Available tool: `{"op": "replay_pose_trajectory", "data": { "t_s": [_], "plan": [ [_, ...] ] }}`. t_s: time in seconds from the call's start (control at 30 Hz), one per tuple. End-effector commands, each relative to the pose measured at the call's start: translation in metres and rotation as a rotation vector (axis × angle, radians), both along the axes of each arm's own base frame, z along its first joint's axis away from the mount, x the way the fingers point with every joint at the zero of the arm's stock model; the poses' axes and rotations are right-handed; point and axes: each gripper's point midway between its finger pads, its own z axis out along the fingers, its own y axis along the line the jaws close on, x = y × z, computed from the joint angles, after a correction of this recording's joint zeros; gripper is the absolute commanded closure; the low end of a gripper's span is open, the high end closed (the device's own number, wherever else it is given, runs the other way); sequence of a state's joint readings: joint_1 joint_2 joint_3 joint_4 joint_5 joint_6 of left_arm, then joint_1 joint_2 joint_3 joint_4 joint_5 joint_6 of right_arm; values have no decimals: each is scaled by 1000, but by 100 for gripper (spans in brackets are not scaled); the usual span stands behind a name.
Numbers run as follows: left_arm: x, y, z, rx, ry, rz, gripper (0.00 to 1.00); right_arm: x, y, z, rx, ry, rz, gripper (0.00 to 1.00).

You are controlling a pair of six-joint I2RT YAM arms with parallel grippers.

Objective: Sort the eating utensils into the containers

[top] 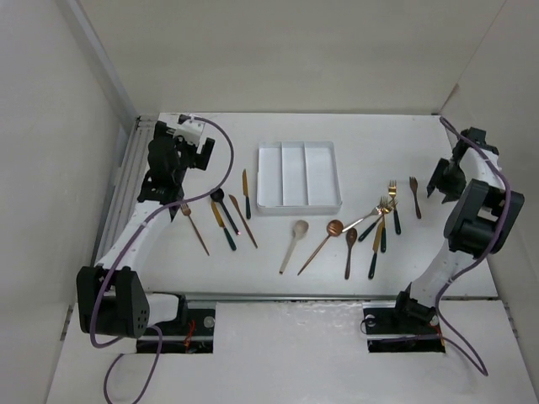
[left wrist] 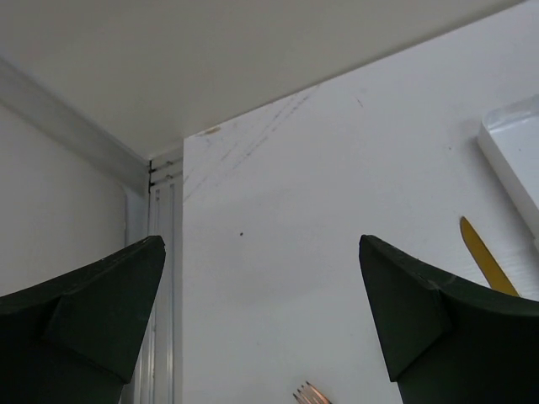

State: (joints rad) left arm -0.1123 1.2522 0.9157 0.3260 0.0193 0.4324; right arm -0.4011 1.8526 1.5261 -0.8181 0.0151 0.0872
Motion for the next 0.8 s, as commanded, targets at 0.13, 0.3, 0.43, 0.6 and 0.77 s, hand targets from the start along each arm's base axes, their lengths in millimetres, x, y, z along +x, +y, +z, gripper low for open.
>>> {"op": "replay_pose_trajectory", "data": {
  "t_s": [0.13, 0.3, 0.43, 0.6, 0.77],
  "plan": [
    [-12, -11, -13, -16, 18, 16, 0, -18, -12, -8, -10, 122, -14, 48],
    [-16, -11, -19, -14, 28, 16, 0, -12, -8, -28, 26, 147, 44, 48],
    [-16, -11, -19, -14, 28, 16, 0, -6, -6, -33, 36, 116, 79, 46],
    [-11, -13, -27, -11, 56, 7, 0, 15, 21, -38, -5, 135, 191, 46],
    [-5, -17, -19, -16, 43, -11, 0, 20, 40, -66, -56, 237, 258, 52]
  ]
}}
